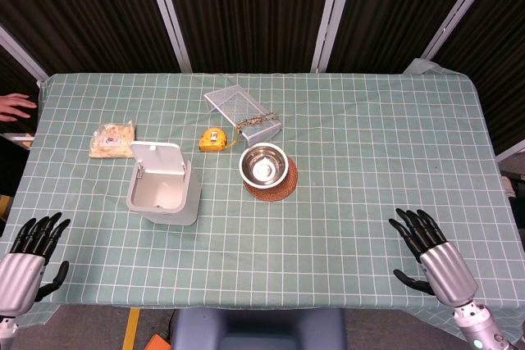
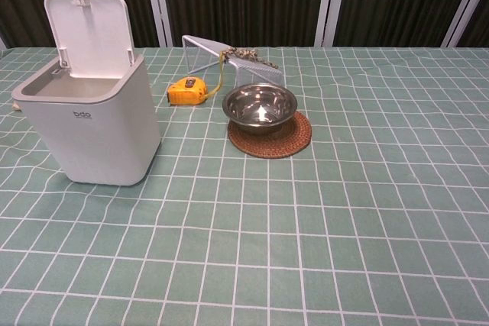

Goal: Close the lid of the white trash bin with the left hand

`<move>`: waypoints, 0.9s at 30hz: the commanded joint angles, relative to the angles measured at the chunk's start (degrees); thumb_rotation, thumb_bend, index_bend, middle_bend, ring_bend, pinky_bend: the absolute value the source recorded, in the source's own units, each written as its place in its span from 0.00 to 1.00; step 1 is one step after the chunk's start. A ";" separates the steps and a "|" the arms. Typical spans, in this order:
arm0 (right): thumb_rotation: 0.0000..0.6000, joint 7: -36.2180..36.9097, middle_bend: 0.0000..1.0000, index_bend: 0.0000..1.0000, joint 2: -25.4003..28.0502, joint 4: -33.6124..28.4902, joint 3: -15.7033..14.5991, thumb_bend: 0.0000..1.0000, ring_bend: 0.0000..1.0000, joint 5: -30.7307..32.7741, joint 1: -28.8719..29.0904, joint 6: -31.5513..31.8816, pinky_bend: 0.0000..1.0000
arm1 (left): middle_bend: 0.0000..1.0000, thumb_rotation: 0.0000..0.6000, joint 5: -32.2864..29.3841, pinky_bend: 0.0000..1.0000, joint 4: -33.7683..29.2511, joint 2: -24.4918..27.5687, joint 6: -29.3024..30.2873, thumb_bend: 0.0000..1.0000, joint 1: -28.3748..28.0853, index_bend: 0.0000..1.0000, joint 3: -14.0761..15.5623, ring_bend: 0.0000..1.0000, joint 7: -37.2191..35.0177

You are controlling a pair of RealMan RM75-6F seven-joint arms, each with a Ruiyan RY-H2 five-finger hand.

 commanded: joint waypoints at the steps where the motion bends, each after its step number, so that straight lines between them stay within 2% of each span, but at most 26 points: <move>1: 1.00 0.09 0.00 0.00 0.03 -0.11 0.04 0.26 0.00 -0.01 0.01 0.06 0.00 | 0.00 1.00 0.21 0.00 0.11 -0.24 0.02 0.49 -0.19 0.04 -0.10 0.00 -0.18; 5: 1.00 0.18 0.00 0.00 0.04 -0.26 0.01 0.26 0.00 -0.23 -0.07 0.38 0.00 | 0.00 1.00 0.29 0.01 0.82 -1.89 1.45 0.48 -1.23 0.03 -2.24 0.00 -1.32; 6: 1.00 0.23 0.00 0.00 0.01 -0.32 0.03 0.26 0.00 -0.31 -0.08 0.52 0.00 | 0.00 1.00 -0.06 0.05 0.78 -2.40 2.02 0.48 -1.81 0.03 -3.49 0.00 -2.15; 8: 1.00 0.20 0.00 0.00 -0.15 -0.20 0.07 0.26 0.00 -0.42 -0.03 0.53 0.00 | 0.09 1.00 -1.45 0.26 0.01 -3.71 4.22 0.48 -4.10 0.03 -8.45 0.08 -3.88; 9: 1.00 0.12 0.00 0.00 -0.22 -0.12 0.09 0.26 0.00 -0.39 0.00 0.44 0.00 | 0.21 1.00 -1.83 0.45 -0.25 -4.05 4.56 0.49 -4.93 0.03 -9.86 0.20 -4.56; 10: 1.00 -0.07 0.00 0.00 -0.36 0.00 0.14 0.26 0.00 -0.26 0.08 0.17 0.00 | 0.33 1.00 -2.91 0.59 -1.07 -4.50 4.33 0.49 -6.84 0.04 -12.51 0.32 -6.45; 11: 1.00 -0.22 0.00 0.00 -0.50 0.01 0.17 0.26 0.00 -0.17 0.17 -0.10 0.00 | 0.56 1.00 -4.87 0.80 -2.75 -4.20 2.15 0.50 -8.92 0.07 -14.59 0.53 -8.95; 12: 1.00 -0.35 0.00 0.00 -0.62 0.02 0.21 0.26 0.00 -0.15 0.24 -0.26 0.00 | 0.77 1.00 -7.00 0.92 -4.85 -3.33 -0.68 0.52 -10.39 0.11 -15.75 0.72 -10.83; 13: 1.00 -0.51 0.00 0.00 -0.79 0.09 0.25 0.26 0.00 -0.18 0.30 -0.35 0.00 | 0.89 1.00 -10.16 0.97 -7.77 -1.96 -4.57 0.52 -11.81 0.15 -16.77 0.85 -12.24; 14: 1.00 -0.68 0.00 0.00 -0.97 0.20 0.27 0.26 0.00 -0.22 0.35 -0.43 0.00 | 0.98 1.00 -13.61 1.00 -10.70 -0.45 -8.34 0.53 -13.31 0.20 -18.12 0.95 -12.66; 15: 1.00 -0.80 0.00 0.00 -1.11 0.31 0.24 0.26 0.00 -0.22 0.43 -0.67 0.00 | 1.00 1.00 -16.43 1.00 -12.62 0.63 -11.12 0.53 -14.92 0.24 -19.69 0.99 -11.80; 16: 1.00 -0.79 0.00 0.00 -1.20 0.33 0.14 0.26 0.00 -0.09 0.58 -1.19 0.00 | 1.00 1.00 -19.50 1.00 -13.85 1.25 -13.78 0.53 -16.97 0.25 -21.46 1.00 -9.34; 19: 1.00 -0.47 0.00 0.00 -1.12 0.06 0.07 0.26 0.00 0.34 0.92 -2.17 0.00 | 1.00 1.00 -25.03 1.00 -15.28 0.61 -18.91 0.53 -22.07 0.28 -24.24 1.00 -2.62; 23: 1.00 -0.58 0.00 0.00 -1.34 0.17 0.43 0.26 0.00 0.80 1.11 -2.41 0.00 | 1.00 1.00 -33.71 1.00 -17.02 1.03 -27.86 0.53 -27.52 0.27 -25.06 1.00 2.91; 27: 1.00 -0.68 0.00 0.00 -1.56 0.43 0.53 0.26 0.00 1.24 1.43 -3.21 0.00 | 1.00 1.00 -38.73 1.00 -16.10 0.43 -30.45 0.53 -31.07 0.25 -25.55 1.00 6.87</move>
